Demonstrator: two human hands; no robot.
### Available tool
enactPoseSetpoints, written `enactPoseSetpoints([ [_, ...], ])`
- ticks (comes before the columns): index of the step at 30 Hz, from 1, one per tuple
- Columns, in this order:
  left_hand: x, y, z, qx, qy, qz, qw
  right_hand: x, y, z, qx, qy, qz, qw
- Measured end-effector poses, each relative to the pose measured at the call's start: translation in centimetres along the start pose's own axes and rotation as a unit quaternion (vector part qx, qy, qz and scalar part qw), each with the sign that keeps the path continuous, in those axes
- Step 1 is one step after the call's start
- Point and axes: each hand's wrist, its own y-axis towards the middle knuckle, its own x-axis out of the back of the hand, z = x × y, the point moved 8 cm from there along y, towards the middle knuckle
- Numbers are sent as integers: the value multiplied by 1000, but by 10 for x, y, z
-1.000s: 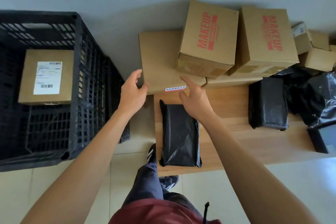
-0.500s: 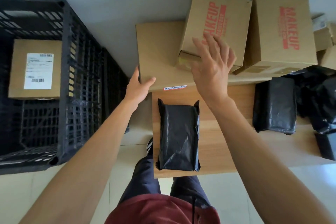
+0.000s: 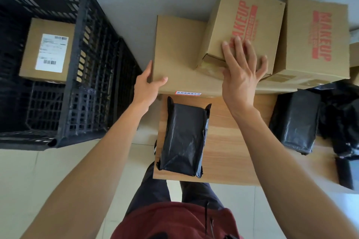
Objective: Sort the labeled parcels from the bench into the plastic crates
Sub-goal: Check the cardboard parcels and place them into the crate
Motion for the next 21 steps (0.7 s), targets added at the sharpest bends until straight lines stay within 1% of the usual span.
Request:
enactPoseSetpoints([
  [3, 13, -8, 3, 5, -29, -35, 999, 5, -6, -6, 7, 12, -9, 1000],
  [6, 28, -20, 4, 2, -30, -59, 998, 8, -13, -8, 17, 16, -10, 1000],
  [15, 82, -61, 4, -58, -49, -144, 987, 19, -28, -7, 32, 33, 6, 999],
  [19, 122, -77, 12, -46, -85, -214, 972, 22, -40, 3, 69, 19, 20, 997],
  [21, 136, -86, 9, -45, -111, -235, 965, 22, -48, 8, 84, 16, 25, 996],
])
